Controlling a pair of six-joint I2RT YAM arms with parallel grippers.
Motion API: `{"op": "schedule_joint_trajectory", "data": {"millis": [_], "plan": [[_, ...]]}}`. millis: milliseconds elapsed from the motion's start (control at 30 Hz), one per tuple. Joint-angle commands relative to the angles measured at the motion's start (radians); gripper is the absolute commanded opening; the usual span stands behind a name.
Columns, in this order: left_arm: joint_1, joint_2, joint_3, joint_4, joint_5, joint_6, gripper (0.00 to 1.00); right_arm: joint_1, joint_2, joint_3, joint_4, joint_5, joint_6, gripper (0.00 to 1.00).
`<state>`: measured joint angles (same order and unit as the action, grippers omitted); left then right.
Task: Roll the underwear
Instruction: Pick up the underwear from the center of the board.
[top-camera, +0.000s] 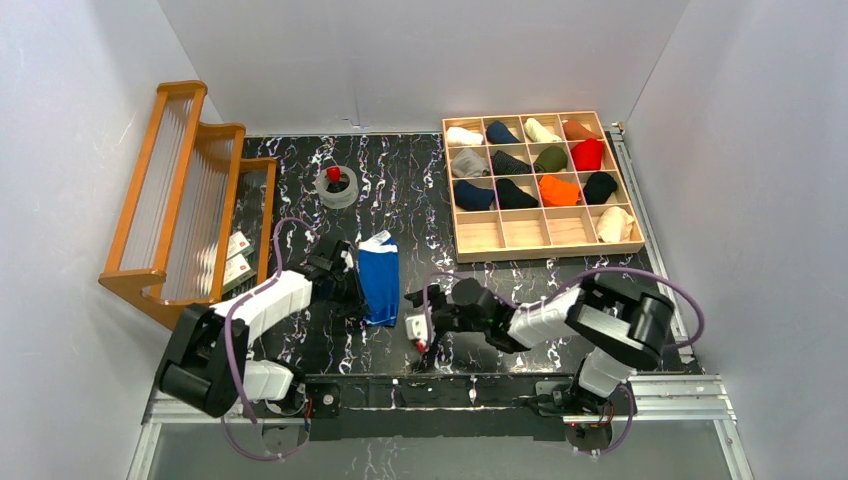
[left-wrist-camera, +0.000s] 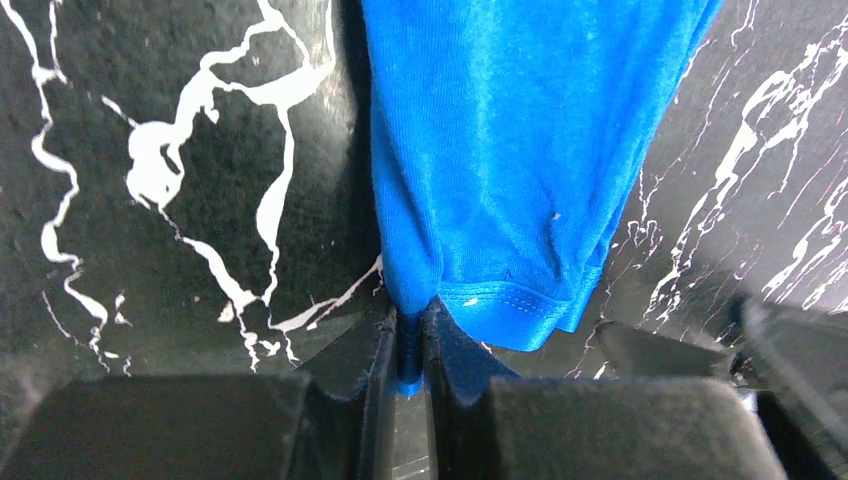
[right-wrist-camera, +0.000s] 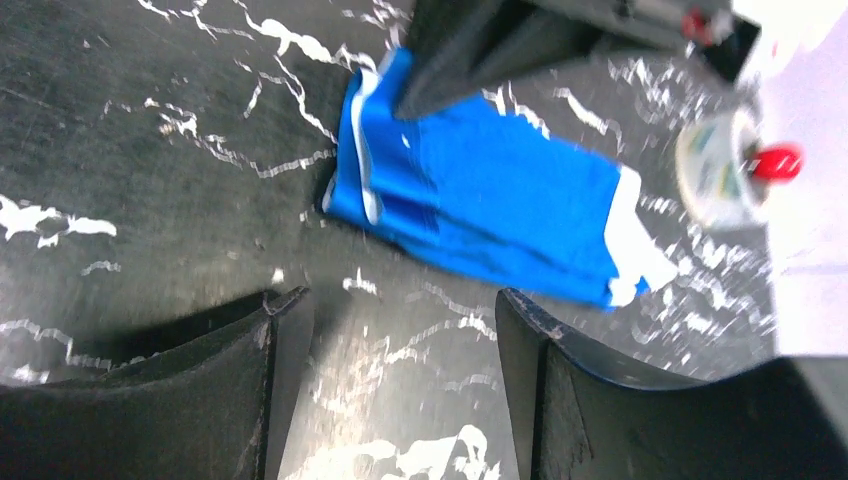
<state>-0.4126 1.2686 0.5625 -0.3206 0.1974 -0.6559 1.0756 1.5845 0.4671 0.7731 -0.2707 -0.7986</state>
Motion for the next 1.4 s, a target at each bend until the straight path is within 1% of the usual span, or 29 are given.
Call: {"op": "schedule_joint_trajectory", "data": {"millis": [0,67,133,267,333,367,433,533,633,800,1033,1167,1267,1367], "plan": [[0.04,0.076,0.063,-0.11,0.041,0.105,0.0,0.071,0.105,0.031,0.272,0.082,-0.265,0.75],[0.047,0.091,0.072,-0.116,0.066,0.12,0.0,0.084,0.148,0.052,0.282,0.074,-0.297,0.75],[0.049,0.095,0.075,-0.118,0.062,0.122,0.0,0.089,0.176,0.073,0.272,0.069,-0.303,0.74],[0.05,0.107,0.08,-0.118,0.072,0.135,0.0,0.102,0.205,0.081,0.27,0.06,-0.326,0.71],[0.053,0.12,0.088,-0.126,0.074,0.146,0.0,0.103,0.22,0.097,0.254,0.067,-0.34,0.66],[0.06,0.134,0.096,-0.134,0.075,0.163,0.0,0.099,0.217,0.102,0.248,0.016,-0.3,0.62],[0.059,0.136,0.093,-0.125,0.084,0.164,0.0,0.098,0.224,0.125,0.191,-0.008,-0.309,0.57],[0.059,0.14,0.09,-0.119,0.097,0.164,0.0,0.098,0.233,0.143,0.171,-0.022,-0.314,0.54],[0.06,0.14,0.091,-0.118,0.1,0.165,0.0,0.097,0.226,0.161,0.112,-0.017,-0.325,0.53],[0.06,0.137,0.092,-0.117,0.105,0.168,0.0,0.099,0.18,0.134,0.039,-0.023,-0.306,0.55],[0.061,0.131,0.093,-0.117,0.114,0.171,0.0,0.105,0.161,0.138,-0.021,-0.02,-0.32,0.6],[0.061,0.135,0.094,-0.118,0.123,0.175,0.0,0.103,0.143,0.141,-0.086,0.017,-0.346,0.6],[0.061,0.135,0.091,-0.111,0.124,0.174,0.0,0.103,0.14,0.163,-0.131,0.006,-0.346,0.6],[0.06,0.132,0.091,-0.111,0.131,0.176,0.0,0.103,0.154,0.166,-0.132,0.008,-0.349,0.6]]}}
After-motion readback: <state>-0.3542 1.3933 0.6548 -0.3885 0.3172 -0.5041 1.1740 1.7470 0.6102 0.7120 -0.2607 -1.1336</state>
